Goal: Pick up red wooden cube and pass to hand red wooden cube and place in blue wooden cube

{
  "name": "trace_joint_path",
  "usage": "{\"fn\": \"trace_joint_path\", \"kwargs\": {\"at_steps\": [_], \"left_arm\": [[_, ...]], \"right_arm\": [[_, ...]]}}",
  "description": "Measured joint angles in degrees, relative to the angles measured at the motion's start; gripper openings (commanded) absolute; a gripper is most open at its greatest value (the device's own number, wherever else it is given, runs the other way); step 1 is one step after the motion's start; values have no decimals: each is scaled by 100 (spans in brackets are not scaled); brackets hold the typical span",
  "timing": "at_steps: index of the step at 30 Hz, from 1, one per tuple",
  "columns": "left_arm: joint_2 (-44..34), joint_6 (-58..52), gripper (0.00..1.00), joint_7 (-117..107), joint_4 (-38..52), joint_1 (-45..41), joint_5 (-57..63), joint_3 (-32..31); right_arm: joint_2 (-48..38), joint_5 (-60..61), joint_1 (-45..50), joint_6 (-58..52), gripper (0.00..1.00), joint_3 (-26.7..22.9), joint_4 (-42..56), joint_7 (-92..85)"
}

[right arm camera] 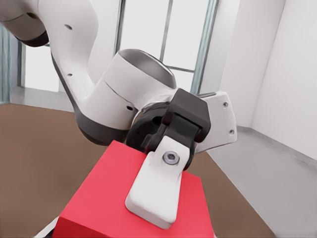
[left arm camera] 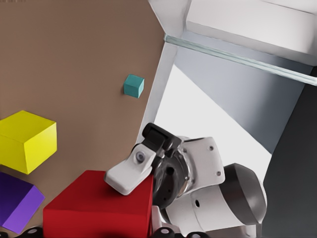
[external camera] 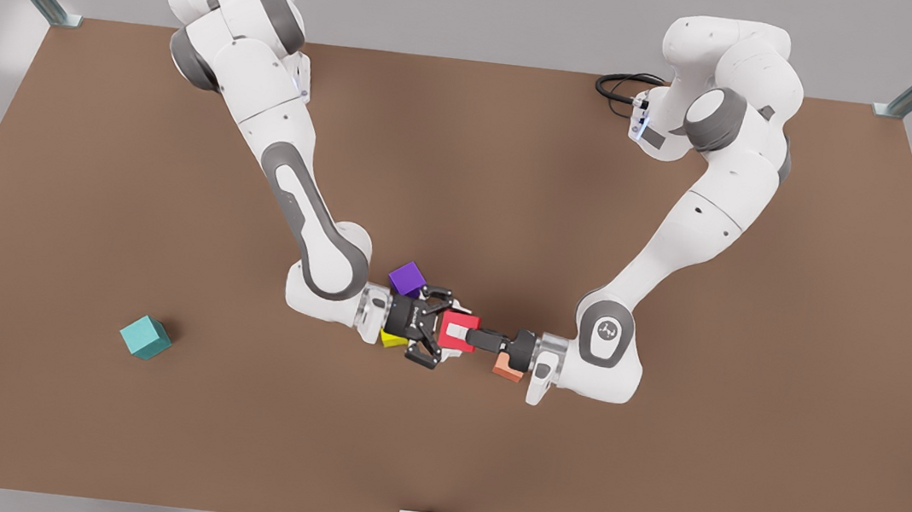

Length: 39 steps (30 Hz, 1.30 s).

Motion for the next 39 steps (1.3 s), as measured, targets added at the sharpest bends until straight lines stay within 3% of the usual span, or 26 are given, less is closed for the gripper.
{"fn": "trace_joint_path", "kwargs": {"at_steps": [2,4,18,22,24,26,28,31,32,34,36,39], "left_arm": [[2,-6,79,24,-1,-2,-15,0],[2,-11,100,50,-2,-2,-26,0],[-33,-317,100,171,-2,336,54,0],[-90,-777,100,176,24,1039,374,1],[-172,-1467,100,121,763,1495,1275,6],[-969,-2305,100,39,1467,1607,3002,-101],[-1580,-3242,100,-60,1662,1675,4819,-143],[-1804,-4158,100,-224,1716,1757,6681,-196],[-2166,-4257,100,-300,1296,1724,7010,61],[-4206,-3734,100,-441,-1385,591,6969,1878],[-4600,-3403,100,-568,-1850,345,6828,2528],[-4671,-3093,100,-734,-1958,270,6717,2725]], "right_arm": [[3,-10,-1,16,66,0,-3,9],[5,-13,-2,27,66,0,-6,16],[-32,-65,-116,32,66,-12,-22,23],[-475,-1427,-957,-129,66,-107,-480,70],[-704,-2716,-1257,-532,66,-653,-559,189],[-876,-4151,-1351,-1114,66,-1331,-339,406],[-975,-5422,-1360,-1581,66,-1834,-222,622],[-1111,-6989,-1339,-2021,66,-2356,-187,900],[-1131,-7438,-1336,-2101,66,-2485,-188,982],[-1155,-8116,-1342,-2203,67,-2774,-192,1132],[-1157,-8559,-1363,-2165,67,-3044,-217,1257],[-1101,-8871,-1380,-1973,67,-3208,-223,1426]]}}
